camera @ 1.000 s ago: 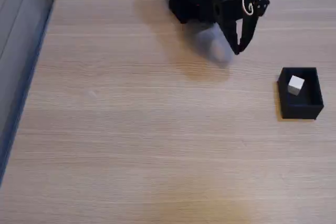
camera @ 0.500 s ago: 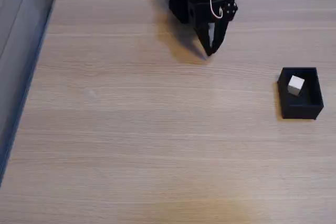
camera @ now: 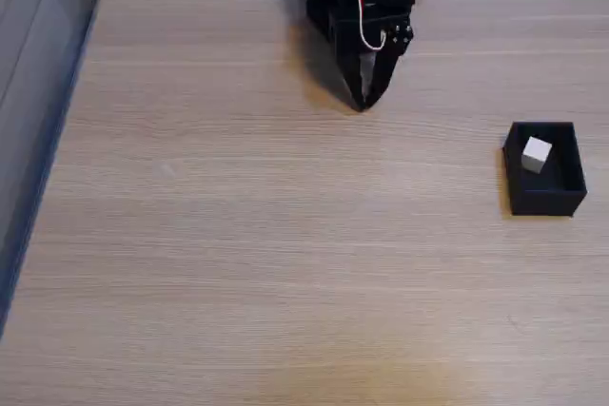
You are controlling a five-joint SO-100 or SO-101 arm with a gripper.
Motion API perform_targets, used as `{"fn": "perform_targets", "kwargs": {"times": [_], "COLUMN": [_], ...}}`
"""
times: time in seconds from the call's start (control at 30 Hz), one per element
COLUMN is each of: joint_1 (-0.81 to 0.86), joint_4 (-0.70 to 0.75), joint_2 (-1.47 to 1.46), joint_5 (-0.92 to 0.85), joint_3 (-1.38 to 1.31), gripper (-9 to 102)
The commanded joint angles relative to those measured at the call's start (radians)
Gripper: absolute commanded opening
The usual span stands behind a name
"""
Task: Pick a white block and place it in the black box.
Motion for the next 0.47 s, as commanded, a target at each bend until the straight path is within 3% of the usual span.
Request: {"fn": "perform_targets", "kwargs": {"times": [0.0, 0.43], "joint_1": [-0.008, -0.005], "joint_4": [0.006, 0.006], "joint_2": [0.006, 0.006], "joint_5": [0.032, 0.037], "joint_3": [0.012, 0.014], "gripper": [0, 4]}}
